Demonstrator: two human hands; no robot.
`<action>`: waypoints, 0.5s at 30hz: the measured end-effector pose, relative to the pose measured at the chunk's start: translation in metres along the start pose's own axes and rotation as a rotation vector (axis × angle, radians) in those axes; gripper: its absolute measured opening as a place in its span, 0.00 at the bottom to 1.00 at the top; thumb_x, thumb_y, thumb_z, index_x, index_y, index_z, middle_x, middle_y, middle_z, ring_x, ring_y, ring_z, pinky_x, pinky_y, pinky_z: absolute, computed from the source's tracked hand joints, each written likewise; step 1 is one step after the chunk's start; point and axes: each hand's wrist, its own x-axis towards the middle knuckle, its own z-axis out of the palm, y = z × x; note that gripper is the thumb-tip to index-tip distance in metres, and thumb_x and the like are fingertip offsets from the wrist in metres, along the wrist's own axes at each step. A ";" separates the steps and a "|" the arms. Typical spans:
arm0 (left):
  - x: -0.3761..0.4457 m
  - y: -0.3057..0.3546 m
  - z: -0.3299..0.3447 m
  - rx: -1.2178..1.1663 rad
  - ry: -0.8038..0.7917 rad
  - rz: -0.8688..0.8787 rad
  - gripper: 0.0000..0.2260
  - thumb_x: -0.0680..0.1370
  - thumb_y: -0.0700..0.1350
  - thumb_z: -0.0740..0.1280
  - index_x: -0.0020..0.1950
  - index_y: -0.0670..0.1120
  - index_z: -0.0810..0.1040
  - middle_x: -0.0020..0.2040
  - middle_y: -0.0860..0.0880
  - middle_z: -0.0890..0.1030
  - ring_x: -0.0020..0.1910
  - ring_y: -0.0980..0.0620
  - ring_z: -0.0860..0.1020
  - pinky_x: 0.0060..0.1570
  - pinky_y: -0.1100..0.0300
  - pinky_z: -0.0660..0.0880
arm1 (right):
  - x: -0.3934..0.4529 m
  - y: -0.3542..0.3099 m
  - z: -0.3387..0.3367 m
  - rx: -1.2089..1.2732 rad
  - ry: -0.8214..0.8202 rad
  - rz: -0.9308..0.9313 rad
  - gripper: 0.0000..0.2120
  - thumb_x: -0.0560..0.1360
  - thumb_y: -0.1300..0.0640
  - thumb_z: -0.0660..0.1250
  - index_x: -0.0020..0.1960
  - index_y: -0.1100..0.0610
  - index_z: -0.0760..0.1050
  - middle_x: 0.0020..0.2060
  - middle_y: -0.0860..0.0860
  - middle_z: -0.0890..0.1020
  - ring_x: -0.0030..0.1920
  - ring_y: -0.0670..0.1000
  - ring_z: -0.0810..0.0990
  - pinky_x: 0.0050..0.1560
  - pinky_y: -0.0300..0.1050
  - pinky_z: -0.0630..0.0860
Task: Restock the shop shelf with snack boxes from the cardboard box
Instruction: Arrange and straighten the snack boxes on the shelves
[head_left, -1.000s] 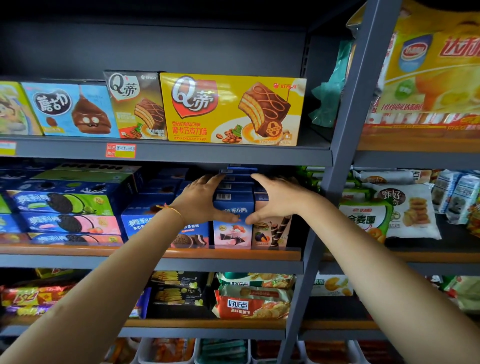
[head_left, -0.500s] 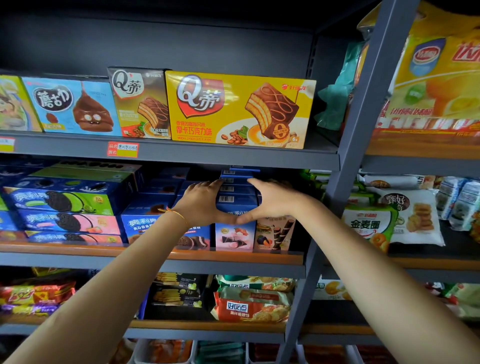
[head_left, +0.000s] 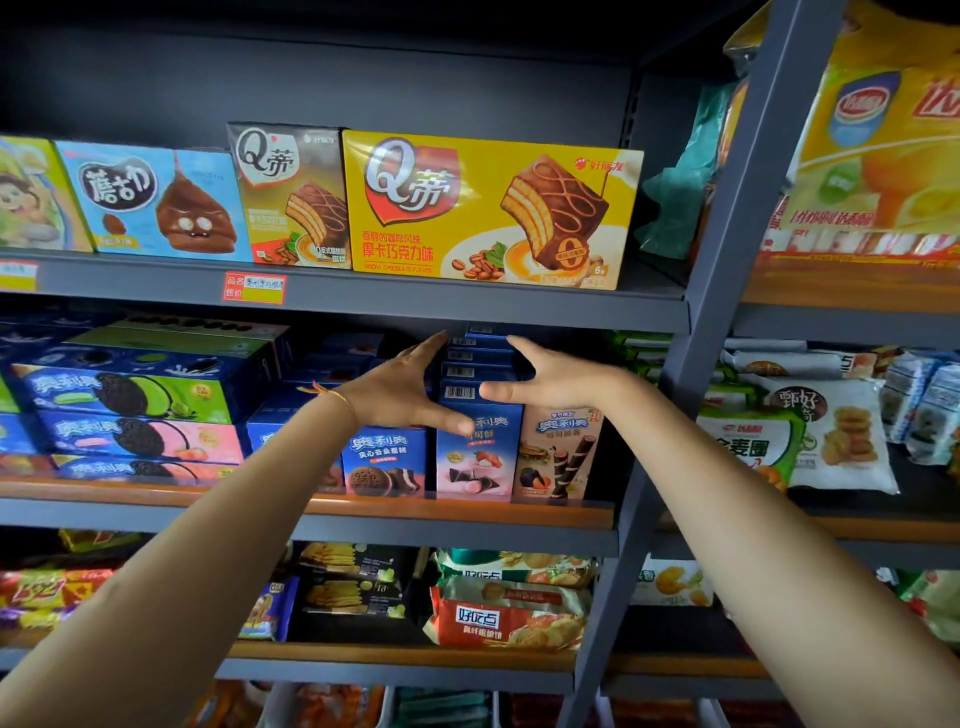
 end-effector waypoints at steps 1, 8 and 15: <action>0.001 -0.003 -0.001 0.002 -0.003 -0.001 0.66 0.53 0.74 0.76 0.82 0.56 0.43 0.82 0.51 0.52 0.79 0.48 0.55 0.76 0.50 0.58 | 0.002 0.001 0.001 -0.007 0.005 0.001 0.64 0.56 0.20 0.63 0.81 0.48 0.41 0.80 0.51 0.53 0.78 0.53 0.59 0.76 0.51 0.60; 0.008 -0.003 0.011 -0.058 0.012 0.066 0.54 0.67 0.62 0.76 0.82 0.53 0.45 0.81 0.50 0.57 0.78 0.50 0.59 0.73 0.57 0.58 | 0.008 -0.003 0.006 -0.046 0.064 0.021 0.58 0.60 0.19 0.59 0.81 0.48 0.48 0.79 0.50 0.58 0.76 0.53 0.63 0.73 0.52 0.64; 0.015 -0.006 0.015 -0.136 -0.017 0.098 0.53 0.68 0.60 0.76 0.82 0.54 0.46 0.80 0.54 0.57 0.77 0.52 0.59 0.69 0.63 0.58 | 0.013 -0.006 0.006 -0.050 0.103 0.075 0.46 0.72 0.23 0.53 0.81 0.47 0.50 0.80 0.51 0.55 0.78 0.55 0.57 0.74 0.54 0.59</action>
